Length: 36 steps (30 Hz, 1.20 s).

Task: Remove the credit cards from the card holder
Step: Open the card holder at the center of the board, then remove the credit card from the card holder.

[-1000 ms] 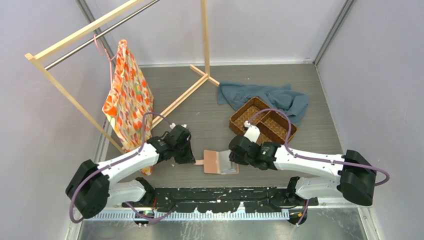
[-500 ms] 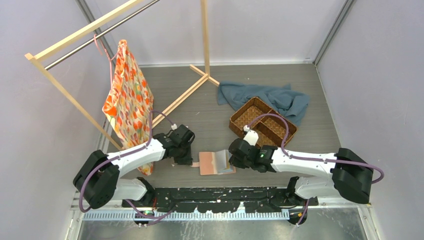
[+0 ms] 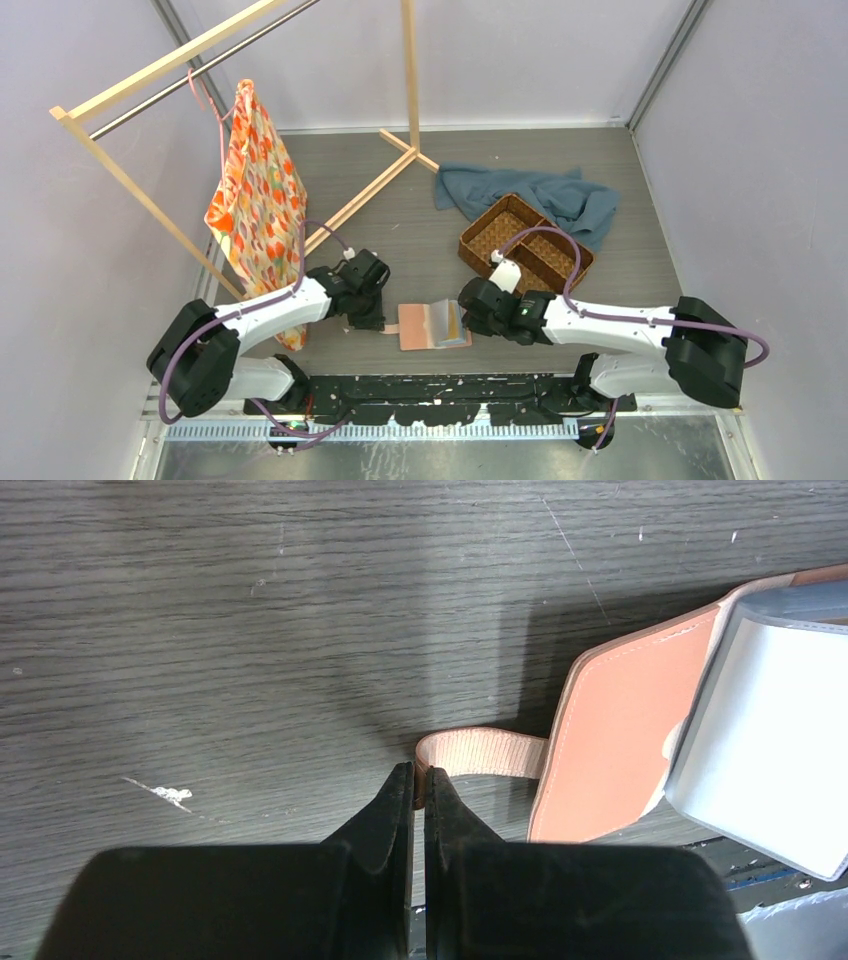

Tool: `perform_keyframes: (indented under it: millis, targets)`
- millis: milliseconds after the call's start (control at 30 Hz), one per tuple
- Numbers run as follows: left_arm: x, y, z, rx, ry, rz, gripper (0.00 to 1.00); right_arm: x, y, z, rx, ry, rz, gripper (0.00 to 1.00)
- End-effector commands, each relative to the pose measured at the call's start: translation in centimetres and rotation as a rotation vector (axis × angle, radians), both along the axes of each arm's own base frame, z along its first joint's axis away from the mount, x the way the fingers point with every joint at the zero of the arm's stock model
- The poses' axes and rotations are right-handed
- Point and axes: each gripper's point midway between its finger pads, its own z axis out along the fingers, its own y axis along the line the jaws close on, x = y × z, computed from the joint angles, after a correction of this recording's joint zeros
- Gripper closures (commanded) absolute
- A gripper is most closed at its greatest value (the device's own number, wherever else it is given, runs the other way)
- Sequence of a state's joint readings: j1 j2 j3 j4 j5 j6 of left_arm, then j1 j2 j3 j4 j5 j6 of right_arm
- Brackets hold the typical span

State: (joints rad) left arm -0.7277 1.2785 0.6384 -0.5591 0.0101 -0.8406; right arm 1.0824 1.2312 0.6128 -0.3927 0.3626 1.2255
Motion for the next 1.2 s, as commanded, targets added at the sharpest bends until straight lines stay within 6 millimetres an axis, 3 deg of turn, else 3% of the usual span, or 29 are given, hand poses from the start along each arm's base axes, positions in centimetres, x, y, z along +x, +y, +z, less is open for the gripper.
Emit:
perform_keyframes:
  millis: [0, 267, 533, 867, 1167]
  targets:
    - [1.0, -0.3, 0.4, 0.000, -0.029, -0.004, 0.99, 0.3, 0.1, -0.5, -0.028, 0.003, -0.003, 0.83]
    - [0.8, -1.0, 0.7, -0.032, -0.015, -0.022, 1.00, 0.2, 2.2, -0.8, -0.011, 0.030, 0.067, 0.84]
    - [0.9, -1.6, 0.6, -0.047, -0.002, -0.037, 1.00, 0.6, 4.0, 1.9, 0.051, -0.012, 0.131, 0.84]
    - [0.7, -2.0, 0.5, -0.063, 0.008, -0.045, 0.99, 0.2, 6.1, 1.9, 0.082, 0.019, 0.187, 0.85]
    - [0.6, -2.0, 0.3, -0.065, 0.013, -0.053, 0.99, -0.3, 8.7, 3.8, 0.160, -0.014, 0.300, 0.85]
